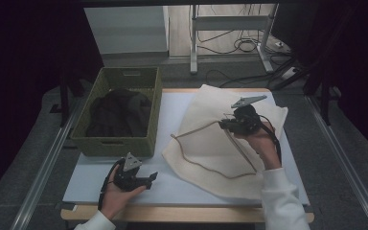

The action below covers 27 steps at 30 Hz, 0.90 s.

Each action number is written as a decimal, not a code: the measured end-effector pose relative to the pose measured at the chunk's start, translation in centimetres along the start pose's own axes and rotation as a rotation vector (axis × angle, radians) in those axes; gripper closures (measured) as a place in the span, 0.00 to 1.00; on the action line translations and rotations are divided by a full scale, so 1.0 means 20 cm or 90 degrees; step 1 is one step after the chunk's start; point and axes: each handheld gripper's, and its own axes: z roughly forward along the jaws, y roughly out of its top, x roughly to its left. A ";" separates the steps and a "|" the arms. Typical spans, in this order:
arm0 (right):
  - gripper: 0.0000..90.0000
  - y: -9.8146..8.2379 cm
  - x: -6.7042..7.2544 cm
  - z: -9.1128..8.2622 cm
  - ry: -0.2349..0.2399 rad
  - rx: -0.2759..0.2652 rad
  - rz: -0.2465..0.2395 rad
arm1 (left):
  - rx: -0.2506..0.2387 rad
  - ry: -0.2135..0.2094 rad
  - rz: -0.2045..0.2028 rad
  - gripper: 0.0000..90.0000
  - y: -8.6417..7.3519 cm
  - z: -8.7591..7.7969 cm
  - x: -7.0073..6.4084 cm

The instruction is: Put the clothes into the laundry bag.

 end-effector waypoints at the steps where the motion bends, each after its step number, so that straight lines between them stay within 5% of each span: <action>1: 0.96 0.00 0.00 -0.01 -0.002 -0.005 0.001 | 0.000 0.000 0.000 0.25 0.00 0.00 0.00; 13: 0.96 0.04 -0.02 -0.08 -0.011 -0.064 0.015 | -0.007 0.001 -0.001 0.25 0.00 -0.01 0.00; 27: 0.96 0.03 -0.02 -0.06 -0.013 -0.051 0.015 | -0.017 0.000 0.004 0.25 0.01 -0.02 0.00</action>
